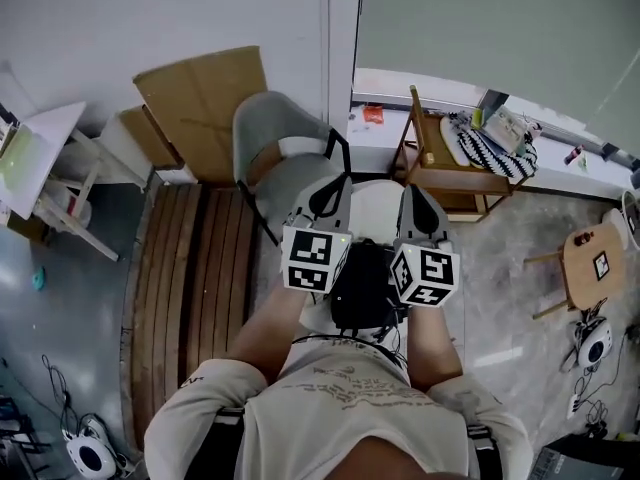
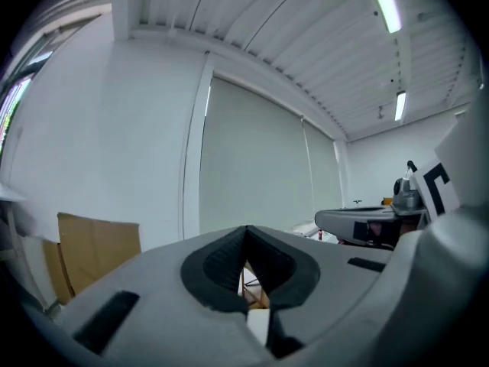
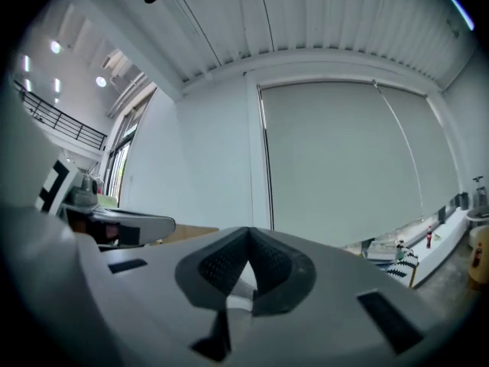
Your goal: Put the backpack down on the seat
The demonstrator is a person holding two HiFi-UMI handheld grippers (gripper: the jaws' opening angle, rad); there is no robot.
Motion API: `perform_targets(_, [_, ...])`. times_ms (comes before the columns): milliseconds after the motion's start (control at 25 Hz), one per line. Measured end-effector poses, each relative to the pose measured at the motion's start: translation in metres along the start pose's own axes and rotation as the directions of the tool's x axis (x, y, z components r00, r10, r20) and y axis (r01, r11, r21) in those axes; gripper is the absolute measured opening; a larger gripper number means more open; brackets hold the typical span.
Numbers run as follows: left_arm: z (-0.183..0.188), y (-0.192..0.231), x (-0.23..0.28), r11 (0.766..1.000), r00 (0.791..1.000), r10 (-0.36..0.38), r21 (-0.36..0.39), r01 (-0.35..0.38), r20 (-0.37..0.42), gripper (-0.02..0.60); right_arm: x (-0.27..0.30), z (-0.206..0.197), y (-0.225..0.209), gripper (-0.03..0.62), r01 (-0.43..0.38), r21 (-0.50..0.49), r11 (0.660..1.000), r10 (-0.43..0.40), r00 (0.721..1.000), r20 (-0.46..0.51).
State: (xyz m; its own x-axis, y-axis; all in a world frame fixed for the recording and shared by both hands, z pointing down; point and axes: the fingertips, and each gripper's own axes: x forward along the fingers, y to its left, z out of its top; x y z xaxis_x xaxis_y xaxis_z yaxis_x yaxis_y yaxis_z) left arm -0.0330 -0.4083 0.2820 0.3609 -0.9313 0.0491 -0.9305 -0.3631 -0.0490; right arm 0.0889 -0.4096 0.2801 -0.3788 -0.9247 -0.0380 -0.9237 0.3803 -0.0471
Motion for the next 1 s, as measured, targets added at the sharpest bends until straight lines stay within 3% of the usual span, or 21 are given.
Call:
perform_targets(120, [0.024,0.005,-0.008,1.000,0.999,0.001,0.005,-0.001,0.049,0.021,-0.002,0.017,-0.003,0.025,0.035,0.007,0.999,-0.035,0.999,0.020])
perform_targets(360, [0.024,0.013,-0.013,1.000,1.000,-0.009,-0.022,0.009,0.025,0.020,-0.012,0.033,-0.002,0.025,0.049,-0.012,0.999,-0.048,0.997,0.052])
perform_targets(840, [0.024,0.013,-0.027,0.998,0.999,-0.030,-0.049,0.032,0.041,0.020,-0.025,0.022,-0.004,0.025,0.088,0.002,0.996,-0.088,0.996,0.026])
perform_targets(1000, [0.028,0.015,-0.035,0.997,0.998,-0.037,-0.059,0.041,0.059,0.020,-0.025,0.017,0.009,0.025,0.044,0.064,0.997,-0.044,0.999,0.004])
